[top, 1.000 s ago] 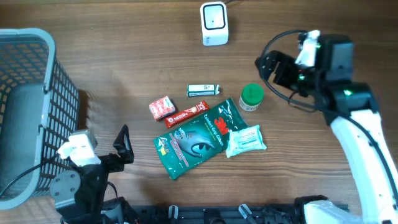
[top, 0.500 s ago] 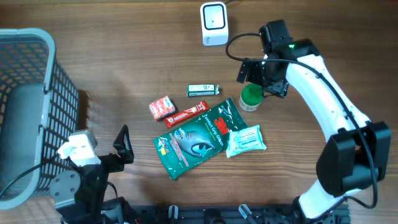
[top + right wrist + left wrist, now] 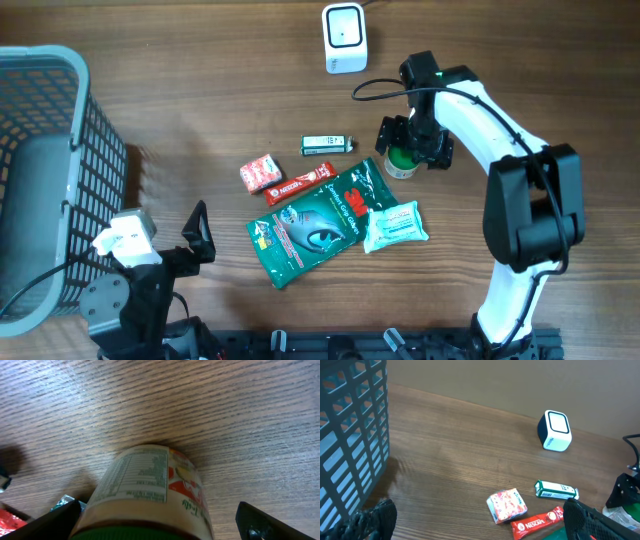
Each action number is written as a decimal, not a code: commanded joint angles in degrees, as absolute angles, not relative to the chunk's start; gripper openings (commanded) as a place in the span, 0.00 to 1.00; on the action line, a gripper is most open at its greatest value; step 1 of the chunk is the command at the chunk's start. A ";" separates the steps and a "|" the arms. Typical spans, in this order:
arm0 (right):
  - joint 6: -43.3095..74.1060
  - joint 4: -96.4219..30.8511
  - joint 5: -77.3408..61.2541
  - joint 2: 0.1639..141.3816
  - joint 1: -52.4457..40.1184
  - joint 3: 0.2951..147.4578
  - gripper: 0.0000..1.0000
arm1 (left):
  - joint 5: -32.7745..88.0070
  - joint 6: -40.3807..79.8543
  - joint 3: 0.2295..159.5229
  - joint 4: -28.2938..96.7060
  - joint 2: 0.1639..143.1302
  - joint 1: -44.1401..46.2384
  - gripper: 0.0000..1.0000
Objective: Scan the item barcode
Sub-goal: 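Reach the right gripper to the green-lid jar and grasp it, then lift the jar with right gripper and hold it under the scanner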
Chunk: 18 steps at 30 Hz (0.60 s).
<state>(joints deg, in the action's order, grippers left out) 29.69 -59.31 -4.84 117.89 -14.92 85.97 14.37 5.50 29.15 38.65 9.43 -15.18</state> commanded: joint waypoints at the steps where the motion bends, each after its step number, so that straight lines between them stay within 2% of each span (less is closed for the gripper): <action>1: 28.49 -59.16 -3.88 119.98 -14.94 86.87 0.97 | 14.06 6.09 29.04 38.48 9.13 -15.55 1.00; 9: 28.67 -57.91 -3.88 121.95 -14.94 86.67 0.72 | 14.04 6.09 29.04 38.48 9.13 -15.55 1.00; 13: 28.49 -59.86 -5.52 121.93 -14.85 87.39 0.68 | 14.06 6.09 29.04 38.48 9.13 -15.55 1.00; 18: 26.22 -69.32 -10.87 121.93 -14.26 95.74 0.67 | 14.06 6.09 29.04 38.48 9.13 -15.55 1.00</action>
<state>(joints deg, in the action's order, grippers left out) 28.21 -67.37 -6.28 121.62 -14.81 90.04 14.39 5.50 29.15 38.63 9.43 -15.18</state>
